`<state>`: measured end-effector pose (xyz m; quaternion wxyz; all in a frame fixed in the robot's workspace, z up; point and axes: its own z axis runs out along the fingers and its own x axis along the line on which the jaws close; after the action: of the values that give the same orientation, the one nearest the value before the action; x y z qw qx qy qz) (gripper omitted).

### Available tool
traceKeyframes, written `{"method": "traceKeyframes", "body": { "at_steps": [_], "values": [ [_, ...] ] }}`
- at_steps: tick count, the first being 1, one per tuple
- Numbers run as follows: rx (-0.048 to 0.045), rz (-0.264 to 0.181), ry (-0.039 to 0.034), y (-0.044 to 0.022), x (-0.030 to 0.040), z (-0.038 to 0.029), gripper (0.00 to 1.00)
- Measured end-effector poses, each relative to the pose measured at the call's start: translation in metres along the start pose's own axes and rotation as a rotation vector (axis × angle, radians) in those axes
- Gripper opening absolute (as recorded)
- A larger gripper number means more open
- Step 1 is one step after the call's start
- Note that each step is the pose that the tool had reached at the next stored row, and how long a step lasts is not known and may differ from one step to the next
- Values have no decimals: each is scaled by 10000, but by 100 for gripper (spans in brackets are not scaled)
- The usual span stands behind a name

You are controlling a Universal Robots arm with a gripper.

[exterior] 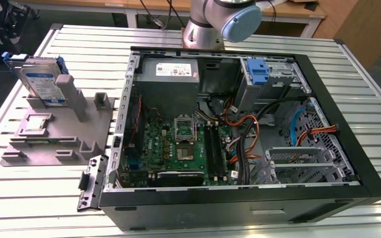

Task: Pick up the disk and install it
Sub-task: 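Pick up the disk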

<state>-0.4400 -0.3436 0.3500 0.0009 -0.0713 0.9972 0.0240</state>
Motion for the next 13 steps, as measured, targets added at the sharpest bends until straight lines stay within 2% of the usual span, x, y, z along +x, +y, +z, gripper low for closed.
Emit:
{"method": "traceKeyframes", "body": {
  "at_steps": [13],
  "values": [
    [-11, -2356, 113, 0, 0, 5, 10]
  ]
}}
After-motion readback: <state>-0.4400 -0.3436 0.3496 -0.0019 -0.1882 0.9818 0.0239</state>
